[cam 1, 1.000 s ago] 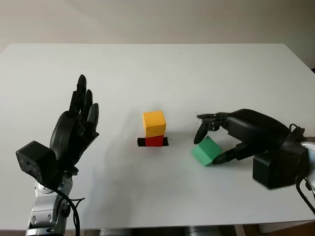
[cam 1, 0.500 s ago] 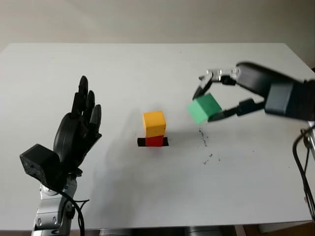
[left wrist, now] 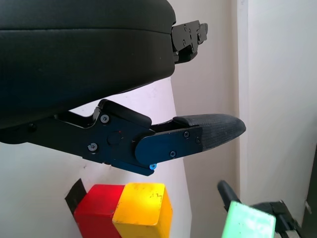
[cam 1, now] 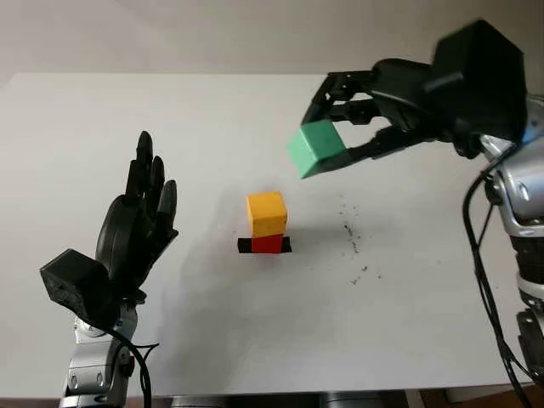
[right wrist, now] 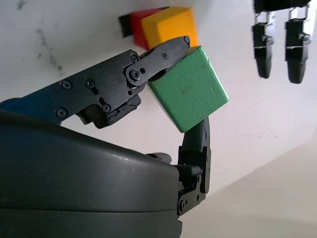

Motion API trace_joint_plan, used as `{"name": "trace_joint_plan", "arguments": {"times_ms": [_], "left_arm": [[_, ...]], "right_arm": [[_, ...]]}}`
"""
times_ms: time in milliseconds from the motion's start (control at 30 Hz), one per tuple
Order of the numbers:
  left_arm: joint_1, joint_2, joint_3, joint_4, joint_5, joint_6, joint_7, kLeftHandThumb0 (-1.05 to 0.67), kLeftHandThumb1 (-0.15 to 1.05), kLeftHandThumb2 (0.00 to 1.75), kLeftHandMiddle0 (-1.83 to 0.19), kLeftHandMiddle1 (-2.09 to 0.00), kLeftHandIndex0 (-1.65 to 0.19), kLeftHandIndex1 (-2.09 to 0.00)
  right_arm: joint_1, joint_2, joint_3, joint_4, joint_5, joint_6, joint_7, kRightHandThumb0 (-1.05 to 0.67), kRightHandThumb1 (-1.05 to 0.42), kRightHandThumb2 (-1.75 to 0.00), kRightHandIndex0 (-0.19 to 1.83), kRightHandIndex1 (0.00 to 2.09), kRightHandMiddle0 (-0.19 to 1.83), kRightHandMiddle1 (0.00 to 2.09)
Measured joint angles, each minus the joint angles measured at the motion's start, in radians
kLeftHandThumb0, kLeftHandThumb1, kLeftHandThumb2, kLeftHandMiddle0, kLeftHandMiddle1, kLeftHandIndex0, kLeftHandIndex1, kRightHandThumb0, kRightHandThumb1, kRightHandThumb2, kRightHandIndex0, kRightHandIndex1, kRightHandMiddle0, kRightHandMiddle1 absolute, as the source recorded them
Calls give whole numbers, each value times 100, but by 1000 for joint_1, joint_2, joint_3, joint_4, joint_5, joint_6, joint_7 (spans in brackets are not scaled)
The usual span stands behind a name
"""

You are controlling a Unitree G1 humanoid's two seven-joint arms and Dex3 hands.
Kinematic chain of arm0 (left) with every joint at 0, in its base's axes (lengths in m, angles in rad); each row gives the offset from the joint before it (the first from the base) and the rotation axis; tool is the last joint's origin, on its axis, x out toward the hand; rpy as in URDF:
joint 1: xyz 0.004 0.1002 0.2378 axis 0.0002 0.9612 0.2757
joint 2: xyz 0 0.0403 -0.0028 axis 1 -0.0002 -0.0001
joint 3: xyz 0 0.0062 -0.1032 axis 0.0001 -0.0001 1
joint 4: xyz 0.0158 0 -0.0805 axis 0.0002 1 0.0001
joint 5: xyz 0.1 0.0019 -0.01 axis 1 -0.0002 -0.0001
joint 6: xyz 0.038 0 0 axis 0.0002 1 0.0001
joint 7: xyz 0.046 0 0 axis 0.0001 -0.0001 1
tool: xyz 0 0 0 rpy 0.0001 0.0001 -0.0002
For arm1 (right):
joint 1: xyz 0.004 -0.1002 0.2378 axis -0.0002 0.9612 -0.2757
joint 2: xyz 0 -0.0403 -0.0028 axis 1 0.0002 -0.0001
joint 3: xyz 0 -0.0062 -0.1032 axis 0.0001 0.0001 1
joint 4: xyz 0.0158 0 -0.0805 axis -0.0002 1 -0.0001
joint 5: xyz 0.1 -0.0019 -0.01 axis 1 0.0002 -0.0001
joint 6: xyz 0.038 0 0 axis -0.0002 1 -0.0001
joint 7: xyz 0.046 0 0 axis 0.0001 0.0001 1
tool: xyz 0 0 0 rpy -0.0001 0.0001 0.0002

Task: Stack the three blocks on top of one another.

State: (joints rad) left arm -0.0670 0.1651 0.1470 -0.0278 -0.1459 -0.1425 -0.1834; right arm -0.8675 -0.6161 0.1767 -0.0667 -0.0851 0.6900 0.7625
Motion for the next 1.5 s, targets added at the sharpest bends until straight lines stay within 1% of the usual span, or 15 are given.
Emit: {"name": "trace_joint_plan", "arguments": {"times_ms": [167, 333, 567, 700, 767, 1033, 1500], "left_arm": [[-5, 0, -2, 7, 17, -5, 4, -69, 105, 62, 19, -4, 19, -1], [-6, 0, -3, 7, 18, -5, 6, -68, 105, 62, 19, -3, 19, 0], [-7, 1, -4, 7, 17, -5, -2, -67, 105, 62, 19, 0, 19, 0], [-8, 1, -6, 7, 19, -5, 7, -68, 105, 61, 19, -2, 19, 0], [-8, 0, -8, 7, 19, -6, 7, -68, 105, 61, 19, -3, 19, 0], [-8, 0, -12, 6, 19, -5, 14, -70, 105, 60, 19, -4, 19, -2], [-7, -2, -15, 6, 33, -8, 26, -72, 105, 59, 19, -4, 19, -1]], "right_arm": [[-19, 49, 53, -21, -2, 152, -23, -46, -99, -5, 29, 5, 23, 167], [-22, 78, 91, -33, -10, 209, -62, -49, -98, -5, 33, 6, 25, 167], [-21, 99, 133, -33, -28, 215, -93, -50, -98, -5, 36, 8, 27, 166], [-17, 117, 137, -33, -17, 235, -94, -47, -100, -6, 28, 4, 23, 167], [-13, 121, 143, -33, -10, 236, -89, -47, -101, -6, 27, 4, 24, 168], [4, 122, 158, -32, 0, 235, -83, -48, -100, -5, 32, 6, 27, 164], [17, 123, 159, -32, 18, 239, -85, -47, -101, -6, 28, 4, 27, 166]]}}
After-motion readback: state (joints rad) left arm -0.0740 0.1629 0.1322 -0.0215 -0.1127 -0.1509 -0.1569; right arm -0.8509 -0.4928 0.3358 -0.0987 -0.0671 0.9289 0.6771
